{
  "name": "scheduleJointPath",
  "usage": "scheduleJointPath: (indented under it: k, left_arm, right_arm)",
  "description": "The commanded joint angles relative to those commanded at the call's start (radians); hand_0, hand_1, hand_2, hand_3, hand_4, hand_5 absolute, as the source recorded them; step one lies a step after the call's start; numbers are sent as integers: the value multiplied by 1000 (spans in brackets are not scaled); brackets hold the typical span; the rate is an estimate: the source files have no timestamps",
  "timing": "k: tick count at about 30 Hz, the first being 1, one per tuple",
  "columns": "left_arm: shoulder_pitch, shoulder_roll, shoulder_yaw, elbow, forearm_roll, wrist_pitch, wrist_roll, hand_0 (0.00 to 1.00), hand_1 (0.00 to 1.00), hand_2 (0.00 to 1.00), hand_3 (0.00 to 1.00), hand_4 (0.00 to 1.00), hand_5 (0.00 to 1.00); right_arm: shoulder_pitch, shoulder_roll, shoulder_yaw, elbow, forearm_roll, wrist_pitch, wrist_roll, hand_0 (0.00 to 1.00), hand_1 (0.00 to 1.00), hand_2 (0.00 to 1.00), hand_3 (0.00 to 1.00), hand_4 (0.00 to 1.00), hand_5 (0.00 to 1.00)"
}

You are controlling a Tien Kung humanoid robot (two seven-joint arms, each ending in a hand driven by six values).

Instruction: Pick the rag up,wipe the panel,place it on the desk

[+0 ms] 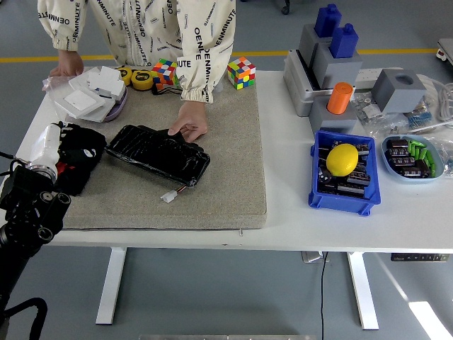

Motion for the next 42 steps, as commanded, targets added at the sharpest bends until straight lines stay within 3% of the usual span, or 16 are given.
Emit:
scheduleJointPath:
  k: [1,5,7,14,21,25,28,31,35,42]
  left_arm:
    - [-2,-1,-2,4,1,8,-7,321,491,540,586,649,2]
    - [-7,-4,-11,13,16,35,-30,321,491,540,586,649,2]
    - [-9,-3,-13,19,26,32,-27,265,459,504,591,631,2]
    - [3,7,-9,1,36,27,-18,228,428,476,571,658,2]
    - [17,32,11,-125,13,43,-23,208,399,446,565,655,2]
    - [14,46,80,-216,-32,47,-31,200,390,432,564,671,2]
    - [6,49,159,-251,-56,42,-31,200,390,432,564,671,2]
    - [-7,41,218,-248,-50,30,-23,203,385,432,563,675,2]
    - [-36,26,260,-202,-6,9,-3,203,385,432,563,675,2]
    - [-67,8,233,-150,181,-5,36,202,376,425,563,678,2]
  right_arm:
    - [1,0,0,0,1,0,0,522,554,492,520,838,353]
    - [0,0,3,0,-1,-1,0,522,554,492,520,838,353]
    - [0,0,4,0,-2,-1,0,522,552,492,521,838,353]
    - [-1,1,2,0,-1,0,1,523,552,492,520,838,352]
    - [-1,0,-1,0,-1,0,3,522,551,492,520,837,352]
    - [-2,-2,-3,0,-2,-1,4,521,552,491,519,837,353]
    - [-3,-3,-8,0,0,0,3,521,552,491,519,837,353]
    - [-2,-3,-15,0,4,0,2,522,552,491,520,837,353]
    - [0,-4,-23,0,11,1,3,522,552,491,520,837,353]
    - [-2,-8,-23,0,10,1,2,522,551,491,520,837,353]
